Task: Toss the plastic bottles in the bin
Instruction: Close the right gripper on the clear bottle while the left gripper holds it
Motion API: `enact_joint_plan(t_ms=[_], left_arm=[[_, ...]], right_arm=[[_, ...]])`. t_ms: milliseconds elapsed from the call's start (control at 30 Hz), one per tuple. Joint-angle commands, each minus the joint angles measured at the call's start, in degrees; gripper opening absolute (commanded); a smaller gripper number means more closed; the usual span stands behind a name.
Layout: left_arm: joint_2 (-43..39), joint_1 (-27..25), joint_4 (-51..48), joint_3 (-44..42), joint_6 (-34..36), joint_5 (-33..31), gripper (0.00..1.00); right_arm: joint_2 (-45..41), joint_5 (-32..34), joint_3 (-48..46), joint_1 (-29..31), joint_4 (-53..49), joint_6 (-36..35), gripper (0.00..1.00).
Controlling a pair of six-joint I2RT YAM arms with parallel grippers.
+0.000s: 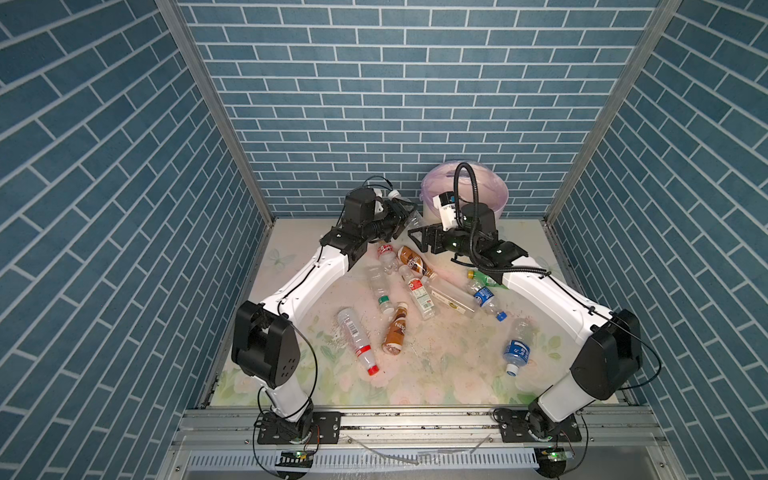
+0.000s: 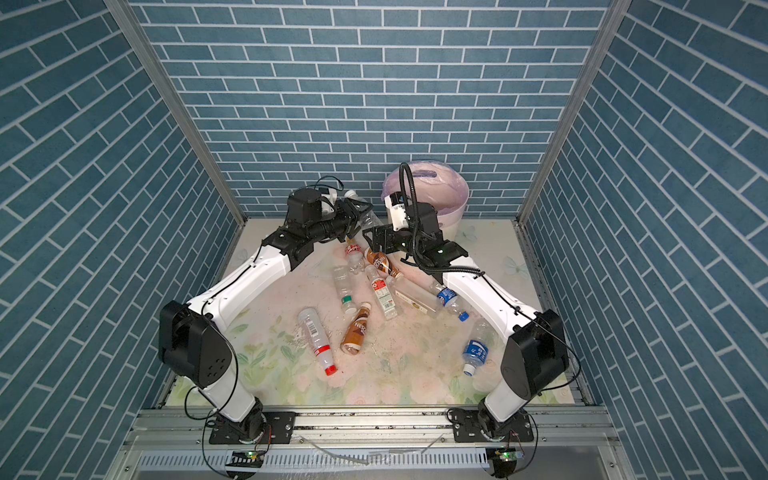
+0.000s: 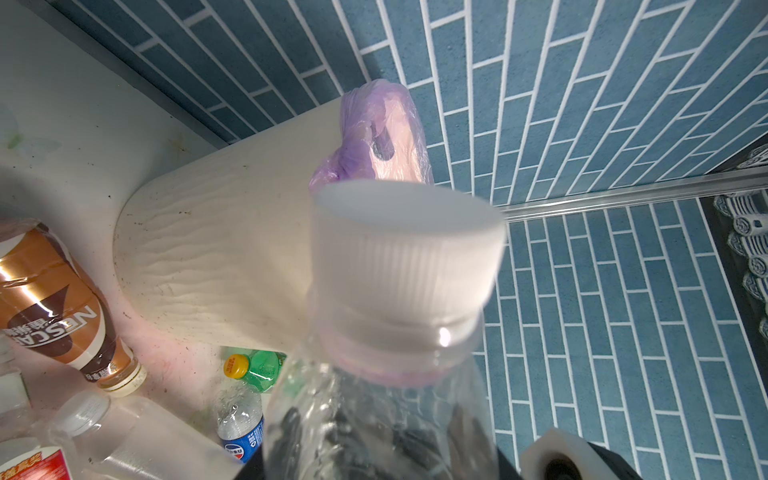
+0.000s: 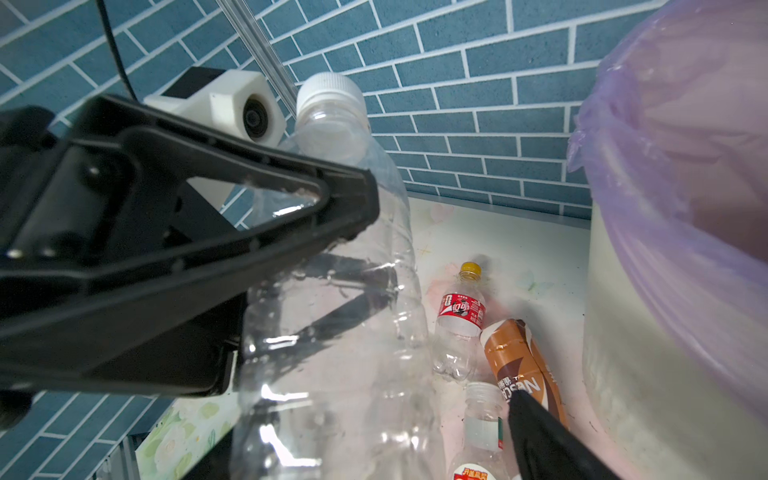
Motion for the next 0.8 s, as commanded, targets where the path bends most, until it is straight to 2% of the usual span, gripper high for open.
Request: enact_joint_plan(t_ms=[0,200,500,767], left_arm=[[-2.5,-0.5,1.8,-0.9,0.2,-0.3,0.57],[-2.8,-1.3,1.6,-1.5,0.0,-0.4,0.57],[-2.8,-1.8,1.8,-1.9,-0.2,-0.2,0.57],[-2.6,-2.0,2.0,-2.3,-0.3,-0.1,0.6]], right_arm=[[-2.5,-0.2,1.8,-0.1,2.0,0.4,0.79],[-2.7,-1.4,1.5,-0.1,3.9,1.8,0.66],[-2.7,-2.4,1.2,-0.1,5.4,2.4,0.64],[-3.6,-2.7,0.8,0.0,5.1,2.4,0.43]])
